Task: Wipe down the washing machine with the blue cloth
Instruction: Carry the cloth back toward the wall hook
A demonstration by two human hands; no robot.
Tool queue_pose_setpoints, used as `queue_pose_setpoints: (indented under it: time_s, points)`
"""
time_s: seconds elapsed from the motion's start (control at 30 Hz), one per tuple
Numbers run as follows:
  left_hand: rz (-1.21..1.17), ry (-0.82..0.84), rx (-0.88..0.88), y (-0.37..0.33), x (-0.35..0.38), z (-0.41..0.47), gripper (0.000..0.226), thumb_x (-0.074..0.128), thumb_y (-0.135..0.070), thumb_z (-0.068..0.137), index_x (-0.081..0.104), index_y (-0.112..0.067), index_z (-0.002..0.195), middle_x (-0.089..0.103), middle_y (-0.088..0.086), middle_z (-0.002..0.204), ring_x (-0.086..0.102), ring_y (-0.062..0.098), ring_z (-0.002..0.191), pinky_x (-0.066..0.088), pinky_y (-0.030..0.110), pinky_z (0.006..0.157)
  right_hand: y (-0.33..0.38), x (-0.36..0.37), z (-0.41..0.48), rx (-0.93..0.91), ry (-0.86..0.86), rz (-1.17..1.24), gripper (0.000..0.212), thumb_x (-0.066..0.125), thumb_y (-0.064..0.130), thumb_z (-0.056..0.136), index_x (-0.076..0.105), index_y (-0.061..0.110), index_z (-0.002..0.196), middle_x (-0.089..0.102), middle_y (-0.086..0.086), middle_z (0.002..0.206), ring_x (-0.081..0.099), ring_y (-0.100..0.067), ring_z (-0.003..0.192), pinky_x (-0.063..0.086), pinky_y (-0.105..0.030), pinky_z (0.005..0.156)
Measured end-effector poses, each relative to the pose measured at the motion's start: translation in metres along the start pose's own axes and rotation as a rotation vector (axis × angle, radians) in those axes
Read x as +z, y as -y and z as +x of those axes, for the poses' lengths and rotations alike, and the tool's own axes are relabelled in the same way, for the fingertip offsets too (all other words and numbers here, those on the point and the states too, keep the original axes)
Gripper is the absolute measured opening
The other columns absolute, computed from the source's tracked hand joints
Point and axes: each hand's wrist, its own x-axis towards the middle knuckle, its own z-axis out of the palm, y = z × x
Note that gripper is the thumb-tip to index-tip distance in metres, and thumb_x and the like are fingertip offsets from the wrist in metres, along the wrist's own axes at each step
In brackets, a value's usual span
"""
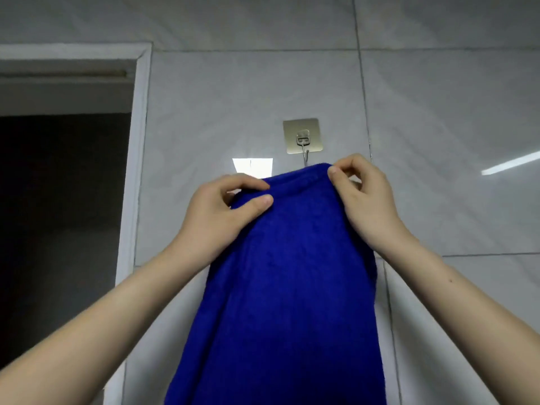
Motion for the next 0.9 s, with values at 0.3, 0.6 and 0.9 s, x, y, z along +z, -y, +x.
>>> queue_pose_setpoints:
  time_s: [0.3,0.6,0.9]
  points:
    - [0.245,-0.135,0.176,-0.001,0.026,0.116,0.006,0.072,-0.026,0.082,0.073,-0.021,0.085,0.067,-0.012,0.082,0.061,0.006,0.079,0.045,0.011,0.073,-0.012,0.003,0.103,-0.082,-0.148,-0.292,0.013,0.060,0.010,0.096,0.068,0.002,0.089,0.058,0.003,0.075,0.050,-0.010,0.068,0.038,-0.006,0.058]
    - [0.107,-0.083,-0.048,0.022,0.052,0.059,0.014,0.066,-0.029,0.088,0.077,-0.021,0.084,0.073,-0.010,0.080,0.067,0.008,0.079,0.051,0.022,0.072,-0.039,-0.003,0.038,0.068,-0.057,-0.256,0.019,0.068,0.019,0.093,0.074,0.006,0.080,0.066,-0.001,0.068,0.053,-0.003,0.058,0.039,-0.007,0.055]
    - [-0.630,-0.050,-0.535,-0.006,0.085,0.021,0.016,0.066,-0.027,0.091,0.074,-0.013,0.087,0.076,0.006,0.086,0.073,0.018,0.075,0.059,0.027,0.065,-0.046,0.006,0.002,0.322,0.029,0.171,0.032,0.069,0.025,0.097,0.076,0.001,0.078,0.075,-0.011,0.077,0.066,-0.022,0.070,0.053,-0.035,0.068]
